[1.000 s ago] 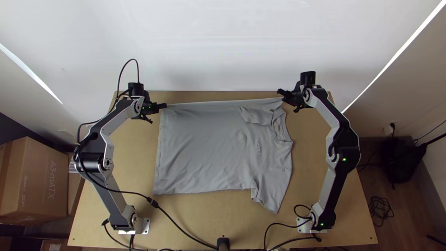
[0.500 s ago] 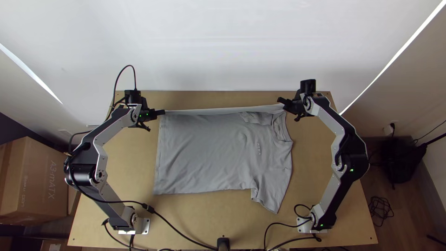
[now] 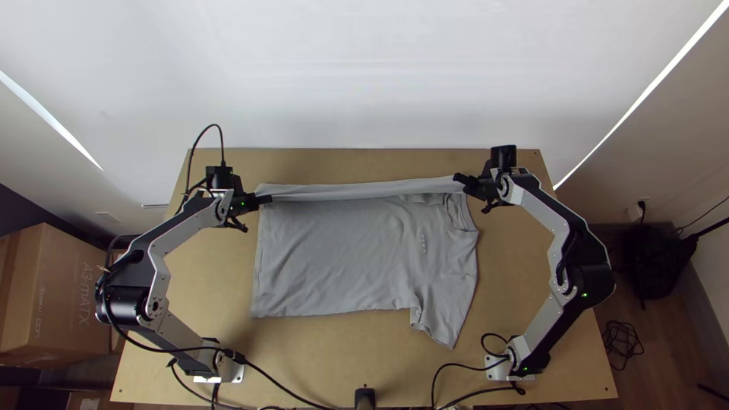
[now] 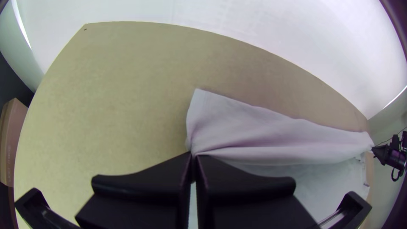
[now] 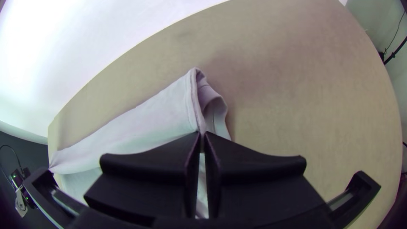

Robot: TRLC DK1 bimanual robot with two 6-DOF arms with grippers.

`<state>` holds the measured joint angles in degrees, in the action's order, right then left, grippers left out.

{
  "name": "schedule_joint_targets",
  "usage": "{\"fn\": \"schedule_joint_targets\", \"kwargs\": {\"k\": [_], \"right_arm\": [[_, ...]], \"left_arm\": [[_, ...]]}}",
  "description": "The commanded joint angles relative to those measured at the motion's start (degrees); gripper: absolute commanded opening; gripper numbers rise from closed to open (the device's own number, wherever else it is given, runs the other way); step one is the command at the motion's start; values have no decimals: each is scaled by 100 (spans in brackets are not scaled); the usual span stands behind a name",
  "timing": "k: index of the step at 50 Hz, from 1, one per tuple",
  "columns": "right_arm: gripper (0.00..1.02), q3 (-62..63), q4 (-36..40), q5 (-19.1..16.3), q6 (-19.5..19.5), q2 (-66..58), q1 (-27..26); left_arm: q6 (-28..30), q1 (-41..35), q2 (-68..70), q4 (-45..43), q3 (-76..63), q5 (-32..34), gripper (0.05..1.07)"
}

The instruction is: Fold the t-shirt

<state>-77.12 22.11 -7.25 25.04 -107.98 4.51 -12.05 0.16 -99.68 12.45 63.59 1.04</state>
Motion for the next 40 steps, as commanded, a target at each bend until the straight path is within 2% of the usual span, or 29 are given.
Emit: {"fn": "schedule_joint_targets", "kwargs": {"k": [1, 3, 5, 9, 13, 16, 19, 21, 23, 25, 26, 31, 34, 38, 40], "right_arm": [[3, 277, -49, 118, 80, 278, 50], [3, 347, -49, 127, 98, 322, 67], [5, 435, -49, 136, 124, 366, 85], [22, 628, -49, 136, 256, 454, 94], [39, 839, -49, 144, 344, 594, 102], [49, 980, -40, 144, 353, 770, 102], [59, 1103, -40, 144, 388, 981, 67], [64, 1164, 4, 144, 388, 1166, 41], [66, 1261, 22, 144, 388, 1394, 32], [66, 1358, 22, 144, 397, 1623, -29], [66, 1393, 22, 144, 388, 1719, -47], [66, 1525, 153, 136, 362, 2247, -117], [72, 1516, 417, 101, 344, 2484, -170], [75, 1516, 672, 92, 256, 2836, -205], [79, 1560, 813, 83, 247, 3003, -240]], "left_arm": [[-122, -25, 194, -85, -225, -77, 30], [-122, -34, 238, -85, -251, -86, 37], [-122, -43, 274, -102, -295, -86, 39], [-131, -43, 361, -287, -427, -86, 45], [-131, -43, 423, -401, -523, -86, 45], [-131, -34, 484, -392, -541, -86, 58], [-131, -25, 616, -383, -576, -86, 64], [-139, -8, 731, -366, -602, -86, 71], [-131, 28, 836, -357, -646, -86, 83], [-131, 54, 941, -296, -673, -77, 101], [-131, 63, 994, -252, -682, -77, 103], [-95, 151, 1267, -199, -805, -69, 103], [-87, 247, 1442, -181, -866, -60, 103], [-51, 344, 1662, 47, -866, -51, 103], [-16, 370, 1759, 205, -857, -42, 103]]}}
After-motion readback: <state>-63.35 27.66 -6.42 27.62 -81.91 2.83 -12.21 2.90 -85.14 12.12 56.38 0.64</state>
